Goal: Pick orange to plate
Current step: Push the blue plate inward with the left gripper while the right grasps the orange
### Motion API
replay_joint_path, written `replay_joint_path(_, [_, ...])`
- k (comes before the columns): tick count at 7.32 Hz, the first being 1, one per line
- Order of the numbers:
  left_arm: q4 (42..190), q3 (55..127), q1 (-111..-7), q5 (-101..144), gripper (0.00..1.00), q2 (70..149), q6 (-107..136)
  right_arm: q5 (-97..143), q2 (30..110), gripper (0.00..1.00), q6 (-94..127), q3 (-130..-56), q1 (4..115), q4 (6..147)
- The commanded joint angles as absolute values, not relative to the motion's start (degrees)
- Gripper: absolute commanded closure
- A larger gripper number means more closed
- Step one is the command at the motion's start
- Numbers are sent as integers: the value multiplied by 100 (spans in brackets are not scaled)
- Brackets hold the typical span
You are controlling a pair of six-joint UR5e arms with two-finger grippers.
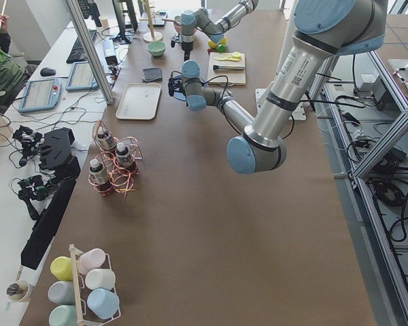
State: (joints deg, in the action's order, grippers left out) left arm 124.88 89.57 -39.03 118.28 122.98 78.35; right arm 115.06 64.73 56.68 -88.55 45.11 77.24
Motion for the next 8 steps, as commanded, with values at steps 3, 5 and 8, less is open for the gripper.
replay_joint_path(3, [12472, 8956, -3754, 11690, 100, 12331, 7840, 11505, 6521, 4, 5748, -8736, 4386, 7717])
replay_joint_path(5, [12472, 8843, -3351, 11131, 100, 12340, 7831, 11505, 6487, 100, 5757, -8745, 4386, 7717])
replay_joint_path(8, [12480, 8754, -3217, 10986, 100, 12305, 7787, 11723, 6442, 100, 5766, -8946, 4736, 7726])
